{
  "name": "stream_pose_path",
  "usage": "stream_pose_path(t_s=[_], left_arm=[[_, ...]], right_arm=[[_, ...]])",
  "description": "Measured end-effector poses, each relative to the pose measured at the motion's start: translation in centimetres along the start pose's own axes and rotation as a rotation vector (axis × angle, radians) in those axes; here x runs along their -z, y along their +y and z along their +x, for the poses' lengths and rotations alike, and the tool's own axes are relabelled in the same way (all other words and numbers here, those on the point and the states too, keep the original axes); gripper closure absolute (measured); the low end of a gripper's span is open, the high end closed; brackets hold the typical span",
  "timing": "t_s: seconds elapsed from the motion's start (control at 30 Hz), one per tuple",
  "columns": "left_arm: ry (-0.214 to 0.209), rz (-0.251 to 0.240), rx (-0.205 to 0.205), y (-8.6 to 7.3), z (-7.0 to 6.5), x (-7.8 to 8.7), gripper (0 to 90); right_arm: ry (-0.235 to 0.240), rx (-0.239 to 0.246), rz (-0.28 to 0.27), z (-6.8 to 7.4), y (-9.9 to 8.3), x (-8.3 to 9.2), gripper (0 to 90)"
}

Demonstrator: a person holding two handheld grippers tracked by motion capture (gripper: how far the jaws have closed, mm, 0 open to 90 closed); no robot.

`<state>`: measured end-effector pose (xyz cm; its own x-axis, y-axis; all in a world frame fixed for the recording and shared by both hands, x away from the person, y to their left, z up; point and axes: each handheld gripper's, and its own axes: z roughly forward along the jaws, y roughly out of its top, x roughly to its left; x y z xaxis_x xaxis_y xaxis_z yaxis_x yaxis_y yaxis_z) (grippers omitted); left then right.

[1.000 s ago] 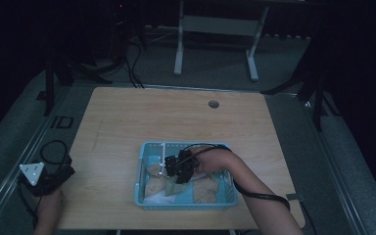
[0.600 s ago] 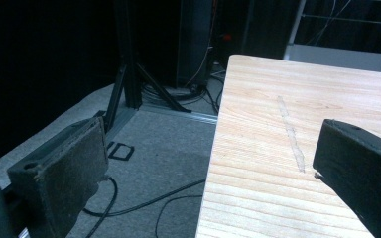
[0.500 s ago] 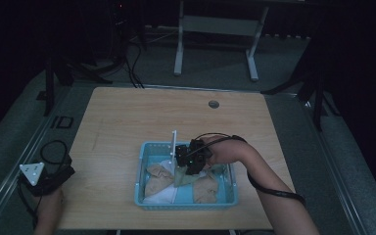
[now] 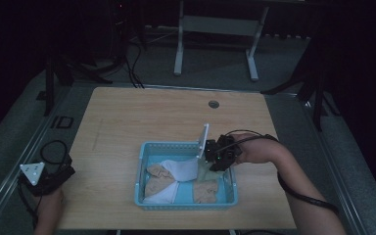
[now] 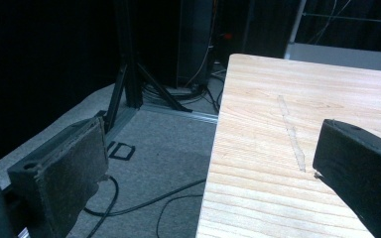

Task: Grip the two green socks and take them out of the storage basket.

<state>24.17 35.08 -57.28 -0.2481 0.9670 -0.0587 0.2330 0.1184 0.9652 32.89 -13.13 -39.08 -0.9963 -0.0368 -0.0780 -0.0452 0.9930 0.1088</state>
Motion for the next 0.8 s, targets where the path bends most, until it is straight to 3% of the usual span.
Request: stream_pose_path(t_s=[0.27,0.8], left_arm=[[0.001,0.003,-0.003,0.0,-0.1,0.0,0.7],[0.005,0.004,-0.001,0.0,-0.1,0.0,0.7]], right_arm=[[-0.016,-0.087,-0.023,0.3,-5.0,1.7,76.9],[-0.008,-0.239,-0.004,1.3,-13.4,1.0,76.9]])
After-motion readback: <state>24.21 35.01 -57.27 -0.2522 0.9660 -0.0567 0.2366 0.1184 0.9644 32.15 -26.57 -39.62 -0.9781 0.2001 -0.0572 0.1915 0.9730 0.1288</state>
